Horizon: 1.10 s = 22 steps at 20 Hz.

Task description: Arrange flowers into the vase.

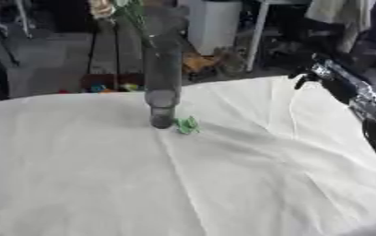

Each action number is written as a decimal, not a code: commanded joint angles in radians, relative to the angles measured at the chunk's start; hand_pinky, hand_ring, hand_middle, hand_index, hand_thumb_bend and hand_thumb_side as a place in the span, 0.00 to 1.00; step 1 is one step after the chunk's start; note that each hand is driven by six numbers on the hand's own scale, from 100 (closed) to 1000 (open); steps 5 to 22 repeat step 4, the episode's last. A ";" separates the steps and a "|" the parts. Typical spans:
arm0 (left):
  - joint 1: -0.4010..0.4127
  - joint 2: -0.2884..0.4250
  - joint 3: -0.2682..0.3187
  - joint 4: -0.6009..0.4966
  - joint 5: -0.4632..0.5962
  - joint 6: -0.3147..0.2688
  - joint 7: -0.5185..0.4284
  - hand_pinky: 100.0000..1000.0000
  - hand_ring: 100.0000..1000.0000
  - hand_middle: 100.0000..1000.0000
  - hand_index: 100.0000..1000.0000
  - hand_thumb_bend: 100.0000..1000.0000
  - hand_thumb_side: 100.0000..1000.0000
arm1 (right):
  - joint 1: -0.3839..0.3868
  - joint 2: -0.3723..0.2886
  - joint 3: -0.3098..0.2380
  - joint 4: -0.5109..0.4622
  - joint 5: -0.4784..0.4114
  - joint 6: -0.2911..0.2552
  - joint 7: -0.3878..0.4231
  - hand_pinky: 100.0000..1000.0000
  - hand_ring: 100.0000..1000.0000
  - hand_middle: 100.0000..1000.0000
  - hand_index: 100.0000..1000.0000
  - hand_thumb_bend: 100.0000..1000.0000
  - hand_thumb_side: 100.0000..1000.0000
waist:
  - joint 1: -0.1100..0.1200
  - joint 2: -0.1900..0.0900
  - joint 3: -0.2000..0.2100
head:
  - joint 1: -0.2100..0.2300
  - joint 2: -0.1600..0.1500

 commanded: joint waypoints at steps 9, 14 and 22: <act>-0.017 0.017 -0.008 -0.012 -0.002 -0.001 -0.011 0.53 0.66 0.71 0.80 0.72 0.84 | -0.027 0.014 0.016 -0.092 -0.075 -0.183 0.290 0.47 0.65 0.71 0.94 0.00 0.82 | 0.007 -0.014 -0.007 | 0.037 0.013; -0.017 0.017 -0.008 -0.012 -0.002 -0.001 -0.011 0.53 0.66 0.71 0.80 0.72 0.84 | -0.027 0.014 0.016 -0.092 -0.075 -0.183 0.290 0.47 0.65 0.71 0.94 0.00 0.82 | 0.007 -0.014 -0.007 | 0.037 0.013; -0.017 0.017 -0.008 -0.012 -0.002 -0.001 -0.011 0.53 0.66 0.71 0.80 0.72 0.84 | -0.027 0.014 0.016 -0.092 -0.075 -0.183 0.290 0.47 0.65 0.71 0.94 0.00 0.82 | 0.007 -0.014 -0.007 | 0.037 0.013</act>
